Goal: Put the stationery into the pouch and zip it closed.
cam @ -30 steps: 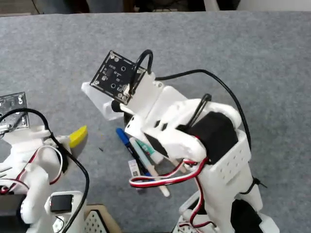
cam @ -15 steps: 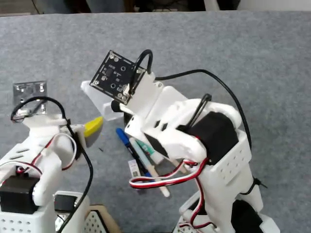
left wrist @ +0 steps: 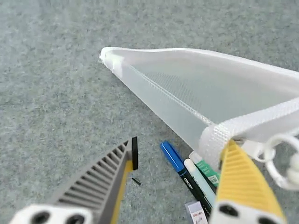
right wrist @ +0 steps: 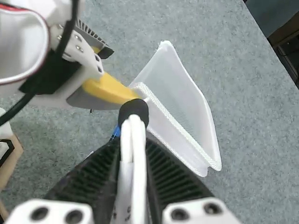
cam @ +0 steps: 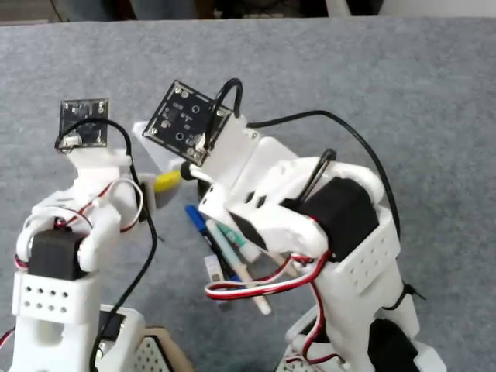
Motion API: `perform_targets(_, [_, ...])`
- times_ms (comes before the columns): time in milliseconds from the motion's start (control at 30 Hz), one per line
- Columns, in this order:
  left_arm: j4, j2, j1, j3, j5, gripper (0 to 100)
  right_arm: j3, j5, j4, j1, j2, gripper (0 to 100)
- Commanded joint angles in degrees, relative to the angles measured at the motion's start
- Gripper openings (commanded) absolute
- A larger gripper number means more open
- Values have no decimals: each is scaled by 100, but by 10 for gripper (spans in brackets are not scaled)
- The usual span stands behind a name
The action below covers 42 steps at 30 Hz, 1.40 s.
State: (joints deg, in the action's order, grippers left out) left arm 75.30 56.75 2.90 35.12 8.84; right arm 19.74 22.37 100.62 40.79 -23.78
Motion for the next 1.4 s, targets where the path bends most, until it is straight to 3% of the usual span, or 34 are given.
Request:
perform_targets(0, [-185,-53,22,-31,0,297,189,18,18,35,-145,12])
perform_targets(367, [-185,-79,31,-22,-237,292,189,-18,18,35,-154,12])
perform_targets(567, [-202,-88,66,-22,-211,117,189,-26,18,35,-154,12])
perform_targets(767, [-396,-88,75,277,-220,102,189,-26,18,26,-154,13])
perform_targets(867, [-396,-88,75,330,-237,23,189,-26,18,26,-163,13])
perform_targets(967, [-387,-35,75,286,-237,25,189,-26,18,26,-189,13])
perform_targets(1367, [-105,-35,22,-110,-202,28,180,-26,53,-1231,-207,13])
